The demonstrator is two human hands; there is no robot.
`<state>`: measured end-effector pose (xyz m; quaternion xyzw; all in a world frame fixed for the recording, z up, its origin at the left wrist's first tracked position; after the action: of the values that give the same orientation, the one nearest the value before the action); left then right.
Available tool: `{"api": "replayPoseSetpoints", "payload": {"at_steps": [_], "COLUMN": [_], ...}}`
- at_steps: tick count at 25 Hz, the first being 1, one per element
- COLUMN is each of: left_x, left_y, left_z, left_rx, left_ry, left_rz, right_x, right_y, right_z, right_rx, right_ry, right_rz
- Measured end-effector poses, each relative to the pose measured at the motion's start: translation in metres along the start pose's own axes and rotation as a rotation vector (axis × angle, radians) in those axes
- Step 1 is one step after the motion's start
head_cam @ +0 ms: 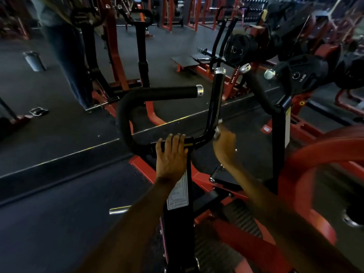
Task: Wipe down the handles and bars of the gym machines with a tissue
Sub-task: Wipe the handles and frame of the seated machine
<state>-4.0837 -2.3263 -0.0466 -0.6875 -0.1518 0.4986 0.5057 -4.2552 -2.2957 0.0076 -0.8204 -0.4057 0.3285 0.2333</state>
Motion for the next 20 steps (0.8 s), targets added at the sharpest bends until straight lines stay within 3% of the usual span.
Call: {"api": "replayPoseSetpoints", "payload": {"at_steps": [3, 6, 9, 10, 12, 14, 16, 18, 20], "left_x": [-0.003, 0.0, 0.0, 0.002, -0.001, -0.001, 0.001, -0.002, 0.0], "left_y": [-0.001, -0.002, 0.001, 0.001, 0.001, 0.003, 0.001, 0.0, 0.0], "left_z": [-0.002, 0.0, -0.001, 0.001, 0.0, -0.001, 0.001, 0.0, 0.0], "left_rx": [-0.009, 0.019, 0.024, 0.012, 0.001, -0.002, 0.004, 0.023, 0.031], "left_ry": [-0.008, -0.007, 0.003, 0.008, 0.002, 0.006, 0.013, 0.005, 0.004], "left_rz": [0.0, 0.032, 0.006, 0.004, -0.01, -0.012, 0.007, 0.014, 0.011], "right_x": [-0.065, -0.135, -0.109, -0.091, -0.04, -0.002, -0.02, -0.081, -0.129], "right_y": [-0.036, -0.029, 0.009, 0.019, 0.033, 0.045, 0.03, 0.002, -0.011], "right_z": [-0.027, -0.057, -0.043, -0.033, -0.033, -0.035, -0.056, -0.074, -0.078], "right_rx": [0.112, 0.314, 0.621, 0.611, 0.647, 0.626, 0.648, 0.662, 0.837], "right_ry": [-0.182, -0.344, -0.458, -0.45, -0.65, -0.872, -0.856, -0.706, -0.622], "right_rz": [0.116, -0.134, -0.297, -0.338, -0.298, -0.372, -0.385, -0.219, -0.217]}}
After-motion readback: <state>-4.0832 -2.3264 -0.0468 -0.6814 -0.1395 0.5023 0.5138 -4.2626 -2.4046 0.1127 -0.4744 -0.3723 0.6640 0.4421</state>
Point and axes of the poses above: each hand's wrist, its own x-axis away from the middle knuckle, its own y-axis out of the palm, z = x × y, the point moved 8 cm from there along -x, towards the middle knuckle, and after that the axes turned 10 degrees about -z, right-handed, at the moved point
